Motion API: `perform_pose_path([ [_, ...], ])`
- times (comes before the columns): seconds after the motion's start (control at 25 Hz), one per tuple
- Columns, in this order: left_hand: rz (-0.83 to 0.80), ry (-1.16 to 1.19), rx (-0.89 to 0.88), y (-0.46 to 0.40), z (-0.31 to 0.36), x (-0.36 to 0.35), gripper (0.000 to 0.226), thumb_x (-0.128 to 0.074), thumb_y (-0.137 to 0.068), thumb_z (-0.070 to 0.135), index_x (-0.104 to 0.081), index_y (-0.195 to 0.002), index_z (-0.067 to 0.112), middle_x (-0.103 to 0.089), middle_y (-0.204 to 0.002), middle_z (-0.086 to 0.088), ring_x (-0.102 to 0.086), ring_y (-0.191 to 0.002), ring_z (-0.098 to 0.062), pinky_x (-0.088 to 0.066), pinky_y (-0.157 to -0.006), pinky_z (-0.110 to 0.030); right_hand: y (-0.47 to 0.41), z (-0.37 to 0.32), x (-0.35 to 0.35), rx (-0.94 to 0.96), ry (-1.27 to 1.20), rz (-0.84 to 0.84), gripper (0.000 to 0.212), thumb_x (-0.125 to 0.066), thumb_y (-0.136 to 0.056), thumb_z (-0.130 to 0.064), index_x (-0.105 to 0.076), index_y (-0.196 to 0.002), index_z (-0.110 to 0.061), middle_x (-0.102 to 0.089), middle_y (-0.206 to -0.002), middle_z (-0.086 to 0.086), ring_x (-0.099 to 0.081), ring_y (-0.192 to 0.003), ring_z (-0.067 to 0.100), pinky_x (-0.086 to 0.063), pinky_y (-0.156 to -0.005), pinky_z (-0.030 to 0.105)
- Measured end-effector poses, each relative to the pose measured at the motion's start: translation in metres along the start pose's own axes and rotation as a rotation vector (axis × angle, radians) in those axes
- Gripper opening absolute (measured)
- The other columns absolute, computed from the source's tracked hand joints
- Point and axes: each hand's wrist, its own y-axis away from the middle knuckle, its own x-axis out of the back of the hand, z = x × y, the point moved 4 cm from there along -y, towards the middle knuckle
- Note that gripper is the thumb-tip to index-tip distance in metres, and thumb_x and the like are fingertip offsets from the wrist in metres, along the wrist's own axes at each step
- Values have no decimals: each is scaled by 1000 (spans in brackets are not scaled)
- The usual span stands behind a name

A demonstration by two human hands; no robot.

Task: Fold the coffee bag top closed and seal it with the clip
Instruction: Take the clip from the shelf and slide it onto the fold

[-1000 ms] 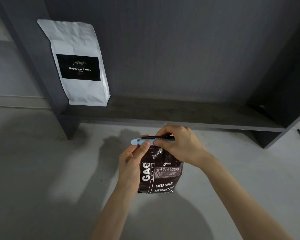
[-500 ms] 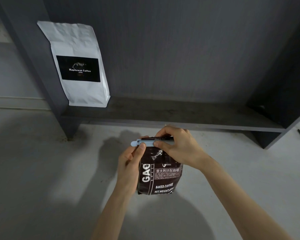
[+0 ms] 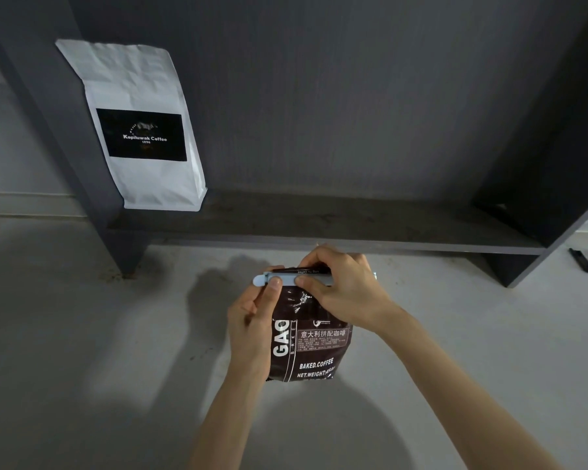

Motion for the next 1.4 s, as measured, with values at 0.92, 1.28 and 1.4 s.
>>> perform_pose_path([
  [0.92,-308,-393,66,-6,-28,41,61,-69,-62,47,-47,-118,45,-58,-121,27,-47,-121,0,-37,-101,-28,34,83,-17,-216,-600,3,29,-59,-80,0,-56,-99,-22,-65,-101,0,-63,-82,-8,-50,-72,8],
  [1.28,-333,-326,101,3,-32,42,56,-59,-76,18,-41,-129,23,-66,-108,25,-55,-110,4,-45,-82,-8,41,86,-30,-251,-622,110,31,-61,-81,-8,-58,-96,-34,-66,-108,-4,-64,-95,10,-52,-76,16],
  [1.4,-331,-325,84,4,-28,39,51,-57,-79,12,-44,-123,31,-63,-116,16,-54,-113,1,-45,-85,-9,40,84,-28,-269,-645,151,33,-61,-81,-8,-61,-100,-34,-67,-112,-1,-66,-95,15,-52,-89,37],
])
